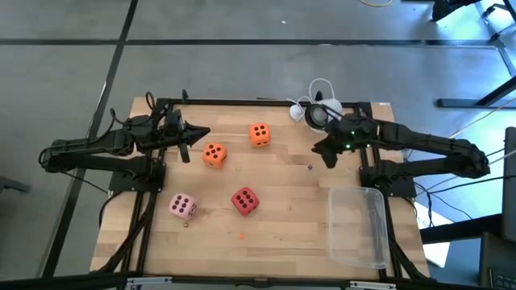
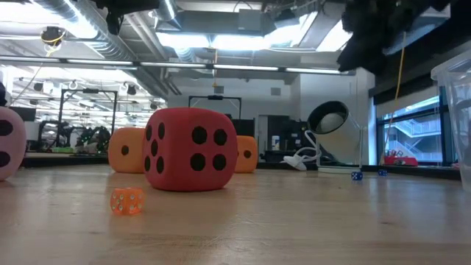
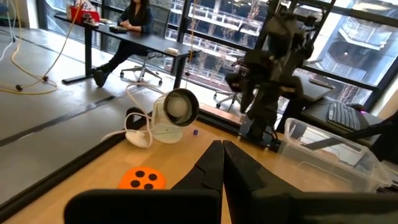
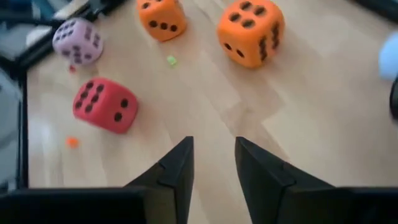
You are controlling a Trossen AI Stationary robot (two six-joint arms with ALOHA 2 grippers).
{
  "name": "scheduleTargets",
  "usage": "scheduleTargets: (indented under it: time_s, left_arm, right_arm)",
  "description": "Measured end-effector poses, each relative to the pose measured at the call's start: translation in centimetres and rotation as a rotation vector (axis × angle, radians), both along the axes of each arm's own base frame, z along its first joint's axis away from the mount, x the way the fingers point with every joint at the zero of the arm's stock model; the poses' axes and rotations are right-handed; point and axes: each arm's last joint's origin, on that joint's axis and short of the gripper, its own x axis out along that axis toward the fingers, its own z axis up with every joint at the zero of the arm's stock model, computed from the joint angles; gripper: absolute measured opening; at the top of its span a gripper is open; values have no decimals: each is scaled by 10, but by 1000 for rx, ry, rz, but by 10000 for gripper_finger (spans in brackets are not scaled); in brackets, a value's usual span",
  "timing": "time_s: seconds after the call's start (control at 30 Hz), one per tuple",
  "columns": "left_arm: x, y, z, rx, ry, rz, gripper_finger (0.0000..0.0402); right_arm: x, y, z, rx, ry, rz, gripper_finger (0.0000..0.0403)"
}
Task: Pick & Place Dice
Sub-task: Put the blue small die into the transparent bin
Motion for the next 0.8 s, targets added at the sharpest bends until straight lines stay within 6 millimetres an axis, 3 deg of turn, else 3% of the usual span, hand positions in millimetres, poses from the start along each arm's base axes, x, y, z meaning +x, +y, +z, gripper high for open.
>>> scheduleTargets:
  time_s: [0.1,0.2,0.6,0.8]
  left_arm:
    - [0,0,0,1,1,0,3]
    - [0,0,0,3,3,0,3]
    - [0,0,-5,-7,48,0,4]
    - [0,0,-5,-7,49,4,4]
  right_arm:
    - [3,4,6,-26,31,126,103]
    - [9,7,-1,-16,84,180,105]
    - [41,1,-42,63,332,27,209]
    - [45,-1,-61,76,483,-66,219]
